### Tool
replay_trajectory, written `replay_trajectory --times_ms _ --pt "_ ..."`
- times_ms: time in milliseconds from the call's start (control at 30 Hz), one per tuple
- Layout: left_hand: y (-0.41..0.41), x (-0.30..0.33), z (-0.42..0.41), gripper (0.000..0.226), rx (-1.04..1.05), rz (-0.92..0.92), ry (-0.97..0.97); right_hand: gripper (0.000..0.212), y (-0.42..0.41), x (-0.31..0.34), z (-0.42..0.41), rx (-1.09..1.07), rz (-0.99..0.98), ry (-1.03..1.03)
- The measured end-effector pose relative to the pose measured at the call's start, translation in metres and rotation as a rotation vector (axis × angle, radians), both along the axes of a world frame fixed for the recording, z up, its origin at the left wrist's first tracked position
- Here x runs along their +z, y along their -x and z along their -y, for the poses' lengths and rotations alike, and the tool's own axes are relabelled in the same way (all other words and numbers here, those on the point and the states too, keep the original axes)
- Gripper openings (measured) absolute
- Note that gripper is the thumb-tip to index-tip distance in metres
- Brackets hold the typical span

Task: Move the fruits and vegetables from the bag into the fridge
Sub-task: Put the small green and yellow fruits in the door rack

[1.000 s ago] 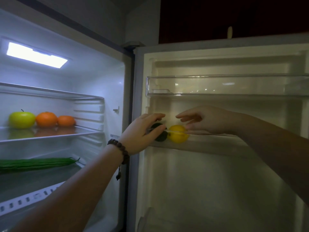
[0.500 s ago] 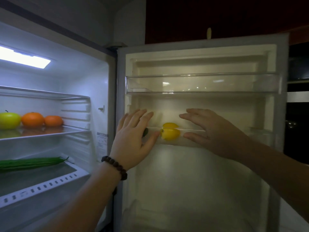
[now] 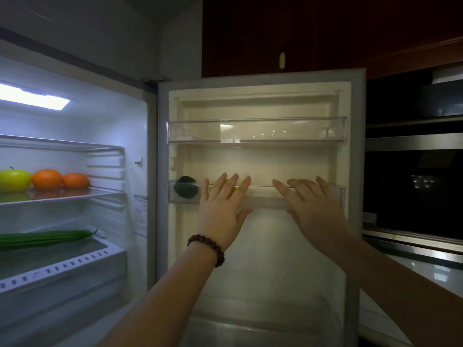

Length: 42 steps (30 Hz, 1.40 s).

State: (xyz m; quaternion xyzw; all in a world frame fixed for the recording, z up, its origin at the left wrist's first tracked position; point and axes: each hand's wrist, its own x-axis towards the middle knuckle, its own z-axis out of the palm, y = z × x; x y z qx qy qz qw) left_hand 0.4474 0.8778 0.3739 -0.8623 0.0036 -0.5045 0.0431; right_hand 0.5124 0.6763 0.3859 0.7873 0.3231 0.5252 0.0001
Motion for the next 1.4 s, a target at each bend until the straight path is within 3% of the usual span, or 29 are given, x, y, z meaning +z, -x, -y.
replay_trajectory --times_ms 400,600,800,1267,1400 --pt "-0.004 0.001 0.008 0.071 0.058 -0.098 0.026 0.076 -0.001 0.003 0.005 -0.006 -0.131 0.049" --pt "0.001 -0.003 0.053 0.069 -0.043 -0.093 0.026 0.075 0.026 -0.007 0.06 -0.023 -0.188 -0.004" --pt "-0.003 -0.022 0.174 0.067 -0.251 -0.087 -0.037 0.066 0.058 -0.035 0.18 -0.21 -0.239 -0.045" --pt "0.049 -0.122 0.533 0.072 -0.787 -0.334 -0.008 0.062 0.212 -0.122 0.506 -0.769 -0.53 -0.231" --pt "0.078 -0.146 0.618 0.071 -0.891 -0.424 -0.057 0.061 0.262 -0.152 0.578 -0.892 -0.52 -0.352"
